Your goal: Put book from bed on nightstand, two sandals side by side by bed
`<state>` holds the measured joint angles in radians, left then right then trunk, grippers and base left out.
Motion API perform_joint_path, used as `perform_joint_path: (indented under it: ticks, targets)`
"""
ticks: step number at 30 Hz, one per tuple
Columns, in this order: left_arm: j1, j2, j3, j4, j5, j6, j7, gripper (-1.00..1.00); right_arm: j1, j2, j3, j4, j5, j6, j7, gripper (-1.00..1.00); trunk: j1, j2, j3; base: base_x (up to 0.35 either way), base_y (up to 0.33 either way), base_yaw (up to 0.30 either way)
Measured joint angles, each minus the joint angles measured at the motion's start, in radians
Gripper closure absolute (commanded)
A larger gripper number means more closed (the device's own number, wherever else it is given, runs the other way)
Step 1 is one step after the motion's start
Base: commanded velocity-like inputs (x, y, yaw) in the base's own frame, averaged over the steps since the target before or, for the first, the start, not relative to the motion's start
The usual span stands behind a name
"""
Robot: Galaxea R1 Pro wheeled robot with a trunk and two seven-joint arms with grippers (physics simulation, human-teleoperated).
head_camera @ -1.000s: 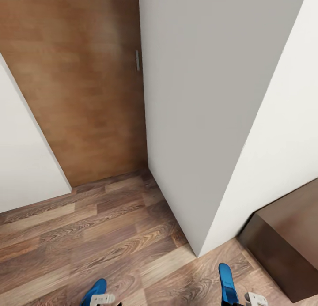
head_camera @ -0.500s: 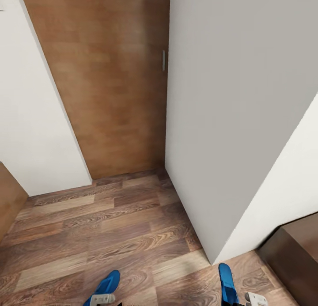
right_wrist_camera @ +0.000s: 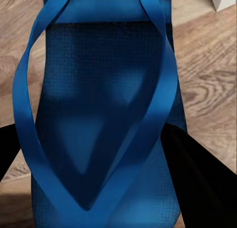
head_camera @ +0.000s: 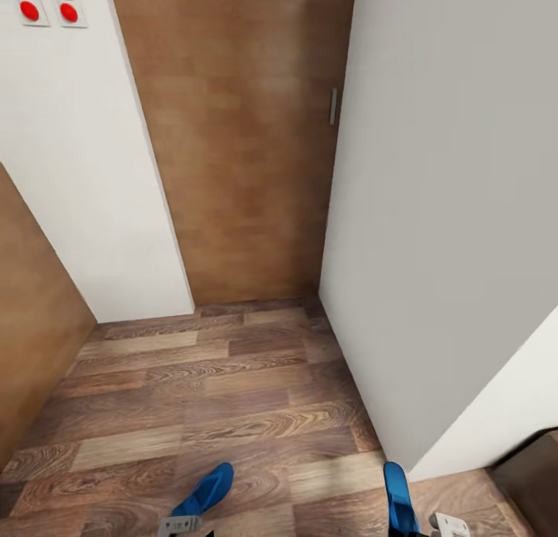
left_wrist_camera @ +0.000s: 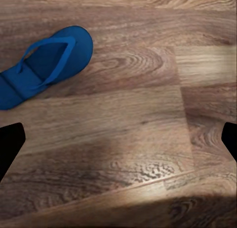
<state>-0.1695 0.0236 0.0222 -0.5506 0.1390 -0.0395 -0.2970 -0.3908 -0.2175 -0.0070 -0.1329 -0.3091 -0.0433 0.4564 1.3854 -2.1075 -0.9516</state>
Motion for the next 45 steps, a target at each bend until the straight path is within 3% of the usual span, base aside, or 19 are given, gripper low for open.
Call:
perform_joint_path:
  ticks: [9, 27, 45]
  targets:
    - [0.000, 0.000, 0.000, 0.000, 0.000, 0.000, 0.000, -1.00, 0.000, 0.000, -0.001, 0.000, -0.001, 0.000, 0.000, 1.00, 0.000, 0.000, 0.000, 0.000, 0.000, 0.251]
    - [0.000, 0.000, 0.000, 0.000, 0.000, 0.000, 0.001, -1.00, 0.000, 0.000, 0.000, 0.000, -0.001, 0.001, 0.000, 1.00, 0.000, 0.000, 0.000, 0.000, 0.000, 0.014]
    - [0.000, 0.000, -0.001, 0.000, 0.000, 0.000, 0.000, -1.00, 0.000, 0.000, 0.000, 0.000, 0.000, 0.001, -0.001, 1.00, 0.000, 0.000, 0.000, 0.124, 0.000, 0.064]
